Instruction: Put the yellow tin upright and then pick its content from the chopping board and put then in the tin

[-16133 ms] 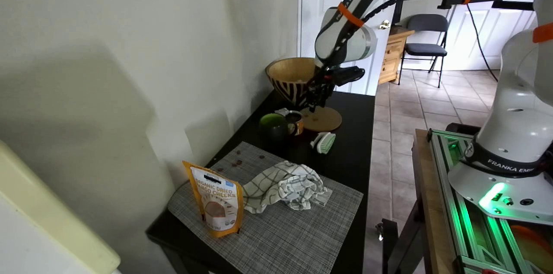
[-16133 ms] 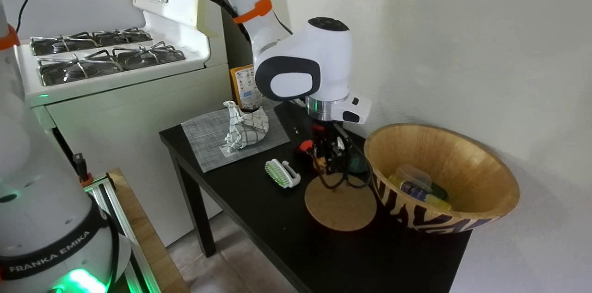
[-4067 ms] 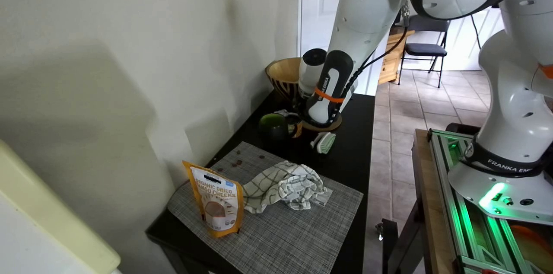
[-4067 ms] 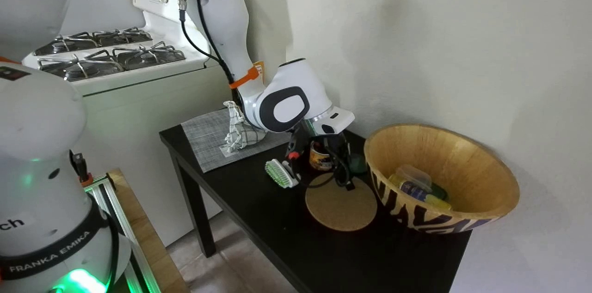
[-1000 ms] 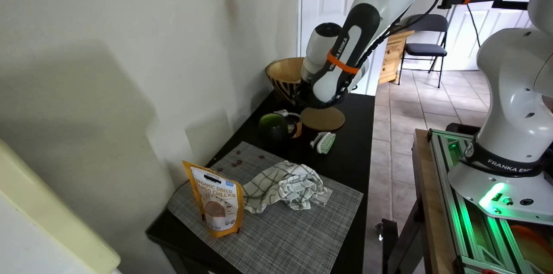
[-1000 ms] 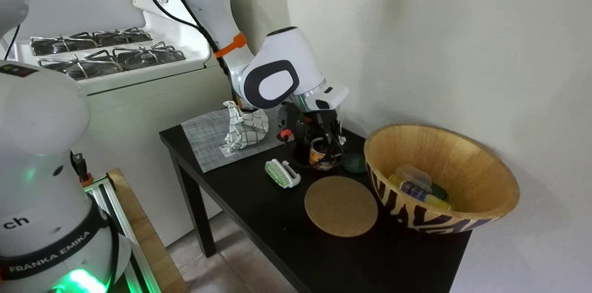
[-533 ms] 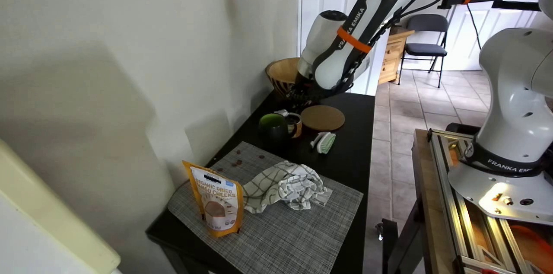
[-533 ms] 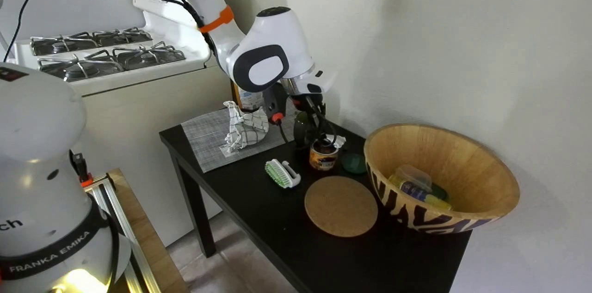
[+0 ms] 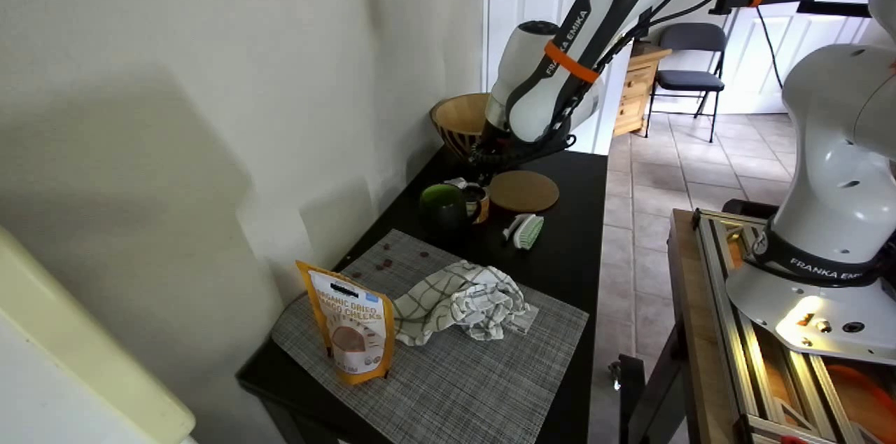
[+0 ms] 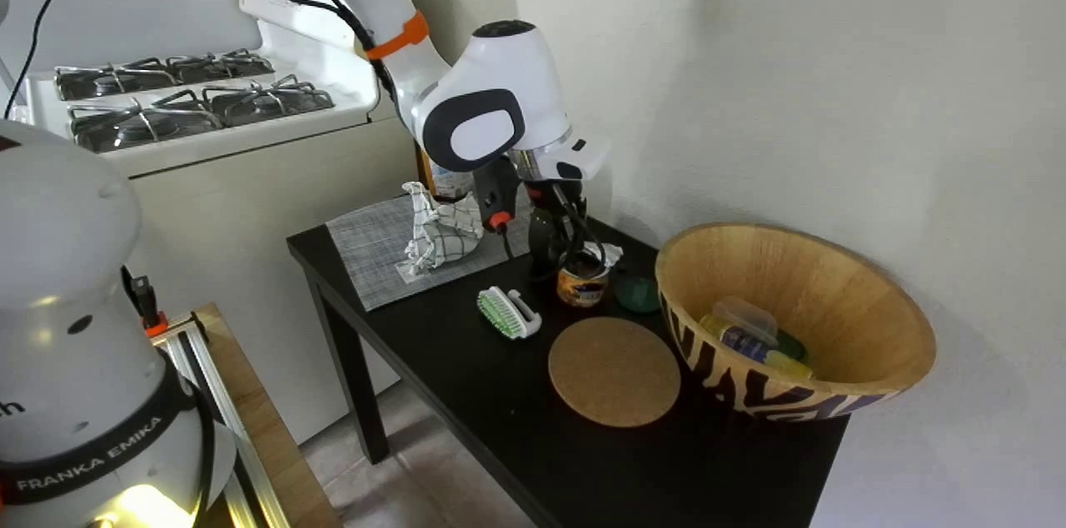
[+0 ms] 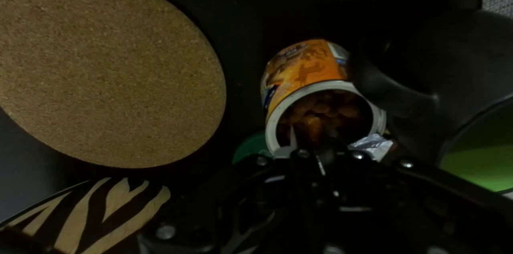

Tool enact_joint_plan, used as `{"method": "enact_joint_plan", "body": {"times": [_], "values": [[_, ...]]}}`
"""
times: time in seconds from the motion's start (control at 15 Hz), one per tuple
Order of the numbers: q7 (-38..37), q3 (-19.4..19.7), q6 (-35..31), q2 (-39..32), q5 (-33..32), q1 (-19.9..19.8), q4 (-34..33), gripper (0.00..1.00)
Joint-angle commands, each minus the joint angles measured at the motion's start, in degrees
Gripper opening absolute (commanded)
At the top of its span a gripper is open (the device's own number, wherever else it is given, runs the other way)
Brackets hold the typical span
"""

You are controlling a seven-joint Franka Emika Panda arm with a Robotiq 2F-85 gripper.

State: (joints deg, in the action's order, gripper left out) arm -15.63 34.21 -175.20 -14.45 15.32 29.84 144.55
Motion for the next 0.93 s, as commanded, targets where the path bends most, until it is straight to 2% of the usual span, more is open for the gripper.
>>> {"method": "enact_joint_plan", "body": {"times": [0.0,0.13,0.2,0.27,0.4,0.67,0.73,0.87], "values": [[1.6,-2.9,0.0,-1.0,1.6,-3.6,-1.0,0.03],[2.2,-4.6,0.0,-1.2,1.6,-5.5,-1.5,0.03],[2.6,-5.5,0.1,-1.3,1.7,-6.5,-1.9,0.14],[3.0,-6.3,0.1,-1.5,1.6,-7.4,-2.2,0.38],[3.5,-7.9,0.1,-1.9,1.6,-9.1,-2.7,0.41],[3.5,-10.0,-0.1,-2.7,1.3,-11.6,-3.4,0.70],[3.1,-9.8,-0.2,-2.7,0.9,-11.6,-3.3,0.77],[2.2,-5.8,-0.2,-1.0,-2.6,-8.6,-1.4,0.93]]}}
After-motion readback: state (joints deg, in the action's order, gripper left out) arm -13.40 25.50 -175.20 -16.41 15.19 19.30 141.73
